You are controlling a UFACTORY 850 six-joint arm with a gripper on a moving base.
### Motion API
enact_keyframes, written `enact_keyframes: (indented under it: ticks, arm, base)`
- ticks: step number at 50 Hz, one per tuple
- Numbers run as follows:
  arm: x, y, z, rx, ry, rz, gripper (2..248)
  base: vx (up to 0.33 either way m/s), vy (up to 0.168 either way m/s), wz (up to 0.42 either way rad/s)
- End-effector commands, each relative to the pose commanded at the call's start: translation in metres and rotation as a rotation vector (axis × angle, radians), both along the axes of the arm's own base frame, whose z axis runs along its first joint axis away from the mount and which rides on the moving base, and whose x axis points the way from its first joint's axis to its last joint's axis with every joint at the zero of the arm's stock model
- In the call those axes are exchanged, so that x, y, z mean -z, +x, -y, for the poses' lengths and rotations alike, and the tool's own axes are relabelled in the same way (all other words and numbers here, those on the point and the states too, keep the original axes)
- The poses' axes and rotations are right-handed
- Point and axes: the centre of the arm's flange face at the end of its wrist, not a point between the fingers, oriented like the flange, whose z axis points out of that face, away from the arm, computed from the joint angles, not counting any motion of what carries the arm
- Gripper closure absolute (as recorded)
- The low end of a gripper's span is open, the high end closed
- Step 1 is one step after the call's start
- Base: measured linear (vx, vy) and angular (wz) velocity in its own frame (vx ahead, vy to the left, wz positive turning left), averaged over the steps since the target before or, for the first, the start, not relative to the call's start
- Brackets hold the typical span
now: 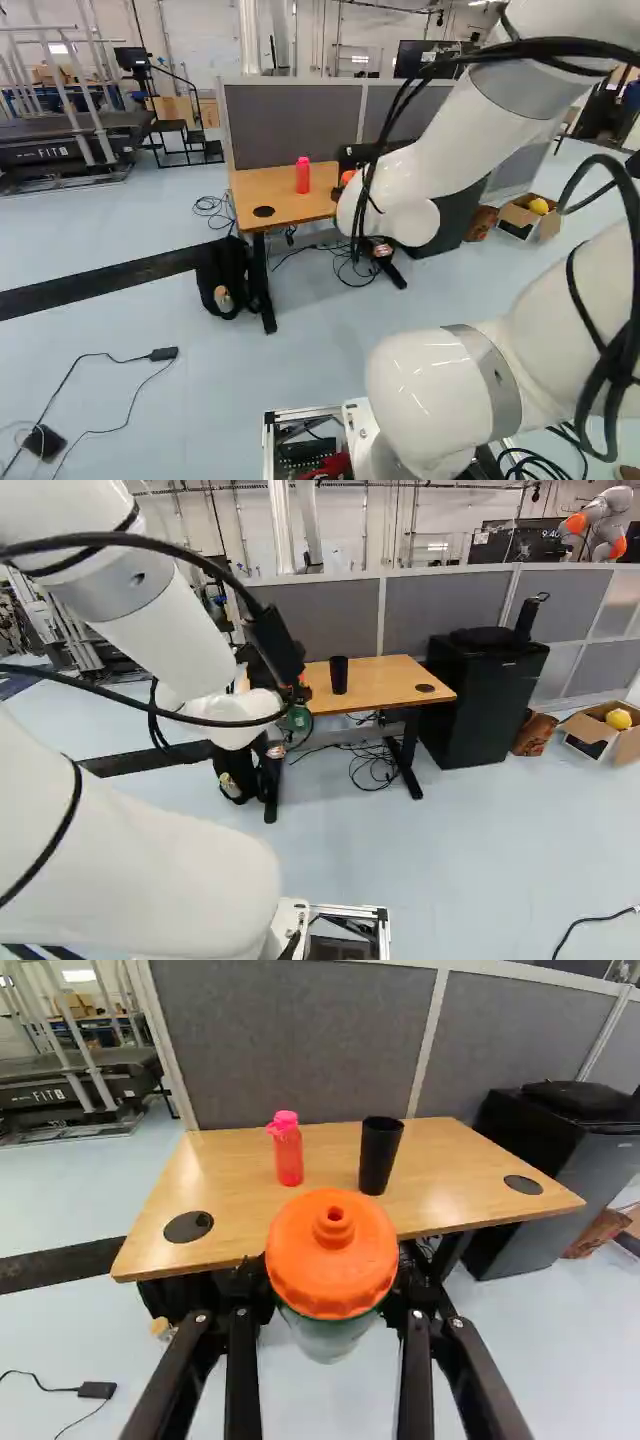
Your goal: Pick up the green bottle from the table
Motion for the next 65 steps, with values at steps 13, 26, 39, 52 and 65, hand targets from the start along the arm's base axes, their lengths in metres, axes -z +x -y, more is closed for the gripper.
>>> enact_keyframes:
  ticks: [13,26,39,52,65]
  arm:
    - [0.022,-0.018,0.002,0.006,0.000,-0.004,127]
    - [0.037,-0.032,0.003,0.010,0.000,-0.007,127]
    - [0.046,-0.041,0.004,0.013,0.000,-0.009,127]
    - [0.049,-0.043,0.004,0.014,0.000,-0.009,127]
    - [0.049,-0.043,0.004,0.014,0.000,-0.009,127]
  base:
    - [0.000,0.000,0.000]
    - [0.000,0.000,0.000]
    - [0.000,0.000,0.000]
    - [0.000,0.000,0.000]
    - [0.000,0.000,0.000]
